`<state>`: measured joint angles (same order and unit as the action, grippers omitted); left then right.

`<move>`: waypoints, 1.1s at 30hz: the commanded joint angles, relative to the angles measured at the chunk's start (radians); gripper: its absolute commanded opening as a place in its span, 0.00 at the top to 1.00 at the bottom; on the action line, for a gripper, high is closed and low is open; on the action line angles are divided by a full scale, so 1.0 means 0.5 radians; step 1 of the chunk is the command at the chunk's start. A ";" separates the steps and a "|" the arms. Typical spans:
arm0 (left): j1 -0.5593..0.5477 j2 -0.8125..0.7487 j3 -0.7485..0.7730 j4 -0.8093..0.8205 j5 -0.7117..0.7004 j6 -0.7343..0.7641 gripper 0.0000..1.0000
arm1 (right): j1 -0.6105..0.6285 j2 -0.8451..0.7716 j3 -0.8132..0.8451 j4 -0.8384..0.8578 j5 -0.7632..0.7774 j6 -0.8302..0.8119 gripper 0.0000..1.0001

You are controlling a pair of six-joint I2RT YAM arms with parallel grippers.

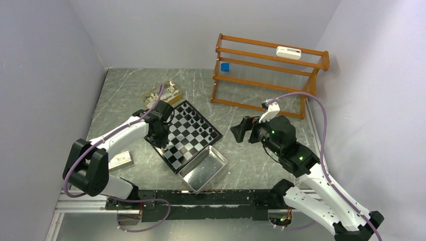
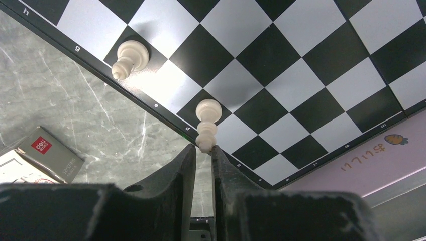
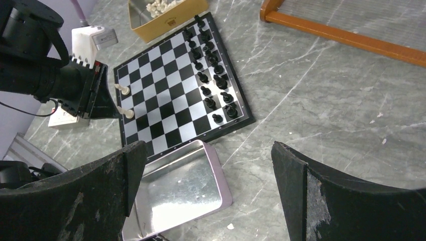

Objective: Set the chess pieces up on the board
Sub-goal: Place the chess piece on the chessboard.

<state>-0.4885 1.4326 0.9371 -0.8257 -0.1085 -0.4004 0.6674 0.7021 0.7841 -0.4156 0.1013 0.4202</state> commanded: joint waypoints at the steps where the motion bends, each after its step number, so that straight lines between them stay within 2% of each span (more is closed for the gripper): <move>1: -0.019 -0.037 0.025 -0.030 0.012 -0.003 0.74 | 0.006 -0.011 -0.020 0.043 0.012 -0.018 0.00; 6: -0.020 -0.033 0.052 0.023 -0.017 -0.009 0.65 | 0.006 -0.014 -0.019 0.046 0.009 -0.015 0.00; 11: -0.020 -0.007 0.101 0.051 -0.058 -0.001 0.63 | 0.006 -0.019 -0.001 0.025 0.029 -0.027 0.00; 33: -0.020 0.042 0.058 0.031 -0.078 0.006 0.76 | 0.006 -0.038 -0.010 0.021 0.029 -0.024 0.00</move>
<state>-0.4892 1.4593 0.9676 -0.8009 -0.1326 -0.4004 0.6674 0.6910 0.7811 -0.4164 0.1062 0.4168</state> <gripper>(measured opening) 0.254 0.997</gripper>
